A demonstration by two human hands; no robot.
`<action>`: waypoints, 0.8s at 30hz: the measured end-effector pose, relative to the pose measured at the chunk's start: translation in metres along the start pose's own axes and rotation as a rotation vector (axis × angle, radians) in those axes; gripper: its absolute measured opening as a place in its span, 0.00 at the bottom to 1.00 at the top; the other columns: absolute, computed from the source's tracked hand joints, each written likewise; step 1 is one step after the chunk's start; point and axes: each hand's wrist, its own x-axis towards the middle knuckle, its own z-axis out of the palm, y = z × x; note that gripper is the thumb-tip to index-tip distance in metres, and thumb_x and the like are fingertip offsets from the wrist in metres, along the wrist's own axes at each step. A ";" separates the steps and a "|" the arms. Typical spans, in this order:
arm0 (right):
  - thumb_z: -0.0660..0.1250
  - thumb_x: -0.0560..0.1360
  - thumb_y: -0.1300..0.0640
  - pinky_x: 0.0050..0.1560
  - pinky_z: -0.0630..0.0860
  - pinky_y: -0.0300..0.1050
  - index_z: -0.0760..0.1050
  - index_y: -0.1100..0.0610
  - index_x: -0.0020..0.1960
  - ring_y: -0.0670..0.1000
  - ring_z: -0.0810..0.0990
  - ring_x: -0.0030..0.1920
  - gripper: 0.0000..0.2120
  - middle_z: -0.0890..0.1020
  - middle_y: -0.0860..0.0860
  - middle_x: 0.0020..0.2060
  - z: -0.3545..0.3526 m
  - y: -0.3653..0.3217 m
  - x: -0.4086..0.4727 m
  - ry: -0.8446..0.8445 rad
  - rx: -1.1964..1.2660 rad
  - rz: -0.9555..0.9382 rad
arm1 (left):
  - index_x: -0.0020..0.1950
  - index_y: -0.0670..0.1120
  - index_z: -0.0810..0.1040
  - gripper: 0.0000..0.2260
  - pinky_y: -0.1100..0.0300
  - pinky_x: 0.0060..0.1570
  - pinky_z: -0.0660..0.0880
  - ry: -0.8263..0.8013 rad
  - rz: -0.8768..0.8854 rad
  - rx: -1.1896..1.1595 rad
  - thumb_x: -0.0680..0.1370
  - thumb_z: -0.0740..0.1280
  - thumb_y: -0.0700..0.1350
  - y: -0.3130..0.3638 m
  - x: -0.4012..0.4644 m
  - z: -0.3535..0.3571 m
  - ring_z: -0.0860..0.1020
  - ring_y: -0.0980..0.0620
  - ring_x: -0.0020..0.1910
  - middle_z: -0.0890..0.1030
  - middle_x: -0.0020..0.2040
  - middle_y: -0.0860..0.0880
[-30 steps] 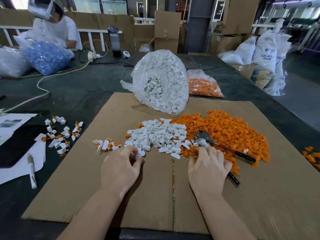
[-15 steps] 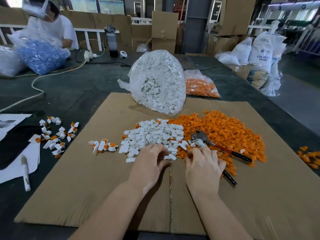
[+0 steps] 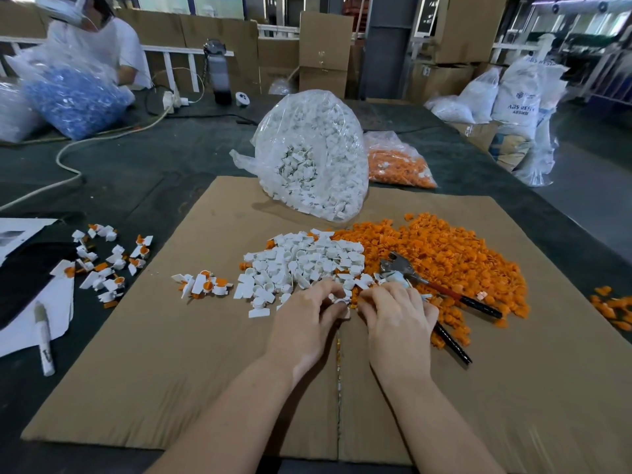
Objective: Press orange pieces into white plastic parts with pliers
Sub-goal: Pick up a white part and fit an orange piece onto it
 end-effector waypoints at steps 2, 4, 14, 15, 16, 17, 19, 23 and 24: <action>0.72 0.71 0.61 0.45 0.68 0.51 0.79 0.59 0.43 0.56 0.78 0.43 0.03 0.81 0.52 0.39 -0.003 0.000 0.000 0.008 0.142 0.013 | 0.52 0.52 0.77 0.05 0.64 0.39 0.68 -0.006 -0.006 -0.027 0.77 0.65 0.49 0.000 -0.001 -0.001 0.75 0.55 0.40 0.78 0.40 0.56; 0.68 0.74 0.61 0.45 0.71 0.49 0.78 0.60 0.46 0.54 0.77 0.43 0.02 0.81 0.51 0.39 -0.006 -0.002 0.000 -0.031 0.289 0.044 | 0.52 0.53 0.78 0.05 0.64 0.41 0.69 -0.014 -0.009 -0.047 0.77 0.66 0.49 0.000 -0.001 -0.002 0.77 0.55 0.41 0.79 0.41 0.55; 0.69 0.73 0.64 0.43 0.73 0.30 0.79 0.59 0.48 0.43 0.79 0.41 0.04 0.81 0.48 0.40 -0.012 -0.001 0.000 -0.092 0.581 0.074 | 0.47 0.58 0.73 0.12 0.73 0.35 0.67 -0.048 -0.078 -0.256 0.72 0.72 0.44 0.002 -0.005 -0.004 0.75 0.63 0.33 0.79 0.31 0.58; 0.69 0.73 0.65 0.44 0.73 0.29 0.79 0.58 0.48 0.43 0.79 0.43 0.05 0.81 0.47 0.41 -0.011 -0.001 0.000 -0.114 0.602 0.097 | 0.47 0.57 0.74 0.12 0.73 0.36 0.68 -0.046 -0.085 -0.265 0.71 0.73 0.43 0.003 -0.005 -0.004 0.75 0.63 0.33 0.79 0.32 0.57; 0.68 0.73 0.65 0.45 0.73 0.29 0.79 0.57 0.49 0.43 0.79 0.44 0.07 0.81 0.47 0.41 -0.011 0.000 0.000 -0.128 0.618 0.118 | 0.47 0.57 0.74 0.13 0.73 0.36 0.69 -0.046 -0.089 -0.269 0.71 0.73 0.42 0.002 -0.005 -0.005 0.75 0.62 0.33 0.79 0.33 0.56; 0.68 0.73 0.65 0.46 0.73 0.29 0.79 0.56 0.49 0.42 0.79 0.45 0.07 0.81 0.46 0.42 -0.010 0.001 0.000 -0.135 0.631 0.136 | 0.46 0.57 0.74 0.13 0.72 0.37 0.69 -0.048 -0.087 -0.263 0.71 0.73 0.42 0.002 -0.006 -0.005 0.74 0.62 0.33 0.78 0.34 0.56; 0.68 0.73 0.66 0.46 0.73 0.28 0.79 0.53 0.47 0.40 0.79 0.45 0.09 0.81 0.43 0.41 -0.010 0.001 0.001 -0.131 0.645 0.159 | 0.45 0.56 0.74 0.12 0.74 0.37 0.69 -0.056 -0.068 -0.232 0.71 0.73 0.41 0.002 -0.006 -0.005 0.74 0.63 0.34 0.78 0.35 0.56; 0.68 0.73 0.66 0.43 0.72 0.27 0.75 0.48 0.43 0.38 0.78 0.43 0.13 0.80 0.40 0.38 -0.011 0.002 0.001 -0.119 0.675 0.159 | 0.43 0.57 0.73 0.11 0.76 0.37 0.68 -0.039 -0.064 -0.228 0.73 0.72 0.42 0.002 -0.005 -0.006 0.75 0.65 0.37 0.77 0.36 0.57; 0.68 0.73 0.66 0.42 0.72 0.27 0.75 0.48 0.43 0.38 0.77 0.43 0.13 0.80 0.40 0.38 -0.011 0.002 0.001 -0.116 0.677 0.153 | 0.42 0.57 0.73 0.12 0.75 0.38 0.68 -0.029 -0.068 -0.235 0.73 0.71 0.42 0.001 -0.004 -0.006 0.75 0.64 0.37 0.78 0.36 0.57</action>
